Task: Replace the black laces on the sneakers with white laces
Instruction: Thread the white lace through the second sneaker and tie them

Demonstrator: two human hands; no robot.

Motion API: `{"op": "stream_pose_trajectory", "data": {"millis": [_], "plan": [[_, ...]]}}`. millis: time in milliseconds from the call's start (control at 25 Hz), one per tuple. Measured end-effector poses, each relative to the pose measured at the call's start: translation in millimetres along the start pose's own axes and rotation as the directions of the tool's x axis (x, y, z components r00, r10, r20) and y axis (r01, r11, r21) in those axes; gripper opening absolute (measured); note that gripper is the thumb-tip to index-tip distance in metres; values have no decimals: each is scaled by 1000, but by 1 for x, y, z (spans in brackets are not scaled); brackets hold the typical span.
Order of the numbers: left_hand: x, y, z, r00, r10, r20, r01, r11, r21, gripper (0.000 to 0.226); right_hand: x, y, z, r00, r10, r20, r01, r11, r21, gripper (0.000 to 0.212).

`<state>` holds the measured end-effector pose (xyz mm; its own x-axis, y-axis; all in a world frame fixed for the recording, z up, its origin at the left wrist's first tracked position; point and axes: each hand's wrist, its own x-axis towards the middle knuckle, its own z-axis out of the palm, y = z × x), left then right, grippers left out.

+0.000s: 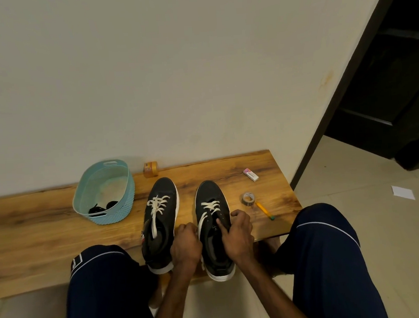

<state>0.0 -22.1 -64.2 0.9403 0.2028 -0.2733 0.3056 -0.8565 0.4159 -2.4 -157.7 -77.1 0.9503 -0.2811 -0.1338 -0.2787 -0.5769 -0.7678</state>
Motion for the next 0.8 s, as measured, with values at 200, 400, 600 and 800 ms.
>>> {"op": "stream_pose_trajectory", "data": {"millis": [200, 400, 600, 800], "plan": [[1, 6, -19, 992, -96, -77, 50, 887, -459, 25, 4, -8, -12, 989, 71, 133, -61, 995, -74, 52], [2, 13, -72, 985, -23, 170, 168, 333, -928, 26, 10, -46, -39, 967, -148, 205, 169, 981, -92, 35], [0, 9, -82, 964, 149, 222, 239, -112, -965, 22, -24, -70, -28, 870, -290, 399, 176, 938, 299, 27], [1, -3, -91, 963, 156, 219, 256, -279, -925, 32, -33, -67, -33, 811, -332, 481, 174, 923, 344, 42]]}}
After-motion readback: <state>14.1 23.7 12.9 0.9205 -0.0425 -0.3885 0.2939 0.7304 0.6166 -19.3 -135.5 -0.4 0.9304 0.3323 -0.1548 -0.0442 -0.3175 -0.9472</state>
